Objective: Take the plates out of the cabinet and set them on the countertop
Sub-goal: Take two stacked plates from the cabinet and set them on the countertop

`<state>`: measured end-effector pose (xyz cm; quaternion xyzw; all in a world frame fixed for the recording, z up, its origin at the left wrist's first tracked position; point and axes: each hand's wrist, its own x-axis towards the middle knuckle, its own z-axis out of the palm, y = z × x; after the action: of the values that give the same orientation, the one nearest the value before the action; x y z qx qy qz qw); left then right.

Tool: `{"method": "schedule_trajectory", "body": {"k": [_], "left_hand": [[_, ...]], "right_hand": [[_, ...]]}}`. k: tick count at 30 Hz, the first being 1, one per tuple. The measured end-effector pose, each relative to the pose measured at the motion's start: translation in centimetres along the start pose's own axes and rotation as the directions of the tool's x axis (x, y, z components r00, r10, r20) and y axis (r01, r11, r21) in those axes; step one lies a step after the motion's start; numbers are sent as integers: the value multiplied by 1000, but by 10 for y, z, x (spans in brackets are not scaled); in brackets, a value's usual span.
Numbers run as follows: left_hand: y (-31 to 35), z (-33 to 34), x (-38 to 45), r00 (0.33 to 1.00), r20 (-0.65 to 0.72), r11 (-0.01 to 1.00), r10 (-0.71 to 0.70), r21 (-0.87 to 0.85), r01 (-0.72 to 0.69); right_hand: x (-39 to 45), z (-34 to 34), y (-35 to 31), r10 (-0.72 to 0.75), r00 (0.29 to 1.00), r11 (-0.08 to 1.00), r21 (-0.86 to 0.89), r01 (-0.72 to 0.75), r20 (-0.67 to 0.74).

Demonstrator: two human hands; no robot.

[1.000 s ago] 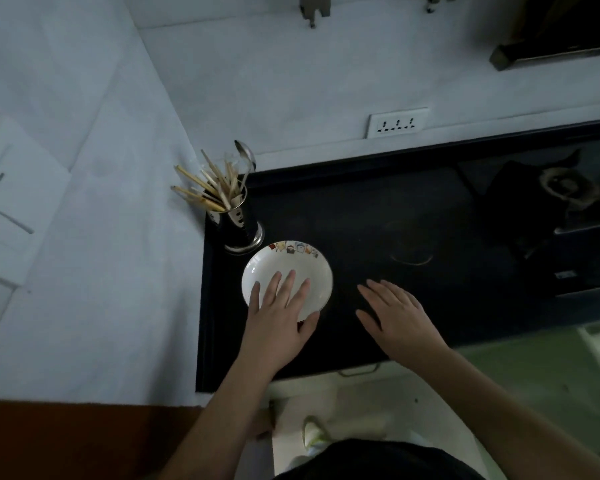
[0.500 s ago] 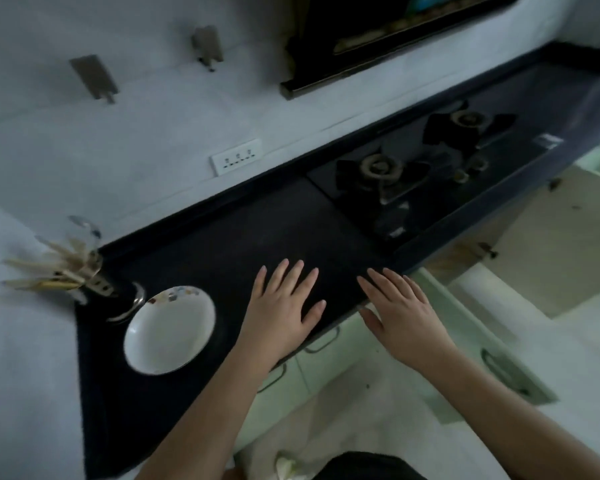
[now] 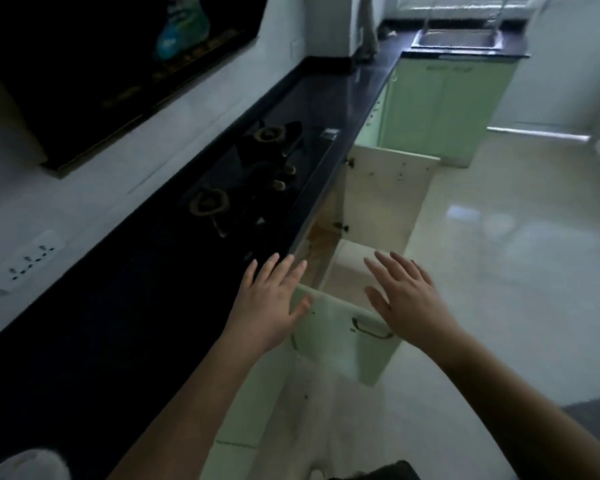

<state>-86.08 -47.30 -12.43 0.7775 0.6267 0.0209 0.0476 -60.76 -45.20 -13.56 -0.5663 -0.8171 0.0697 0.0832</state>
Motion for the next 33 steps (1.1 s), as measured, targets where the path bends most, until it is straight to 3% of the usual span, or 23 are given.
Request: {"method": "schedule_trajectory", "body": {"k": [5, 10, 17, 22, 33], "left_hand": [[26, -1, 51, 982, -46, 983, 184, 3, -184], [67, 14, 89, 938, 1, 938, 346, -7, -346], [145, 27, 120, 841, 30, 841, 541, -21, -540], [196, 41, 145, 811, 70, 813, 581, 4, -583], [279, 57, 201, 863, 150, 870, 483, 34, -493]], "right_hand": [[-33, -14, 38, 238, 970, 970, -38, -240, -57], [-75, -17, 74, 452, 888, 888, -48, -457, -88], [-130, -18, 115, 625, 772, 777, -5, -629, -115], [-147, -15, 157, 672, 732, 739, 42, -672, -111], [-100, -25, 265, 622, 780, 782, 18, -623, -71]]}}
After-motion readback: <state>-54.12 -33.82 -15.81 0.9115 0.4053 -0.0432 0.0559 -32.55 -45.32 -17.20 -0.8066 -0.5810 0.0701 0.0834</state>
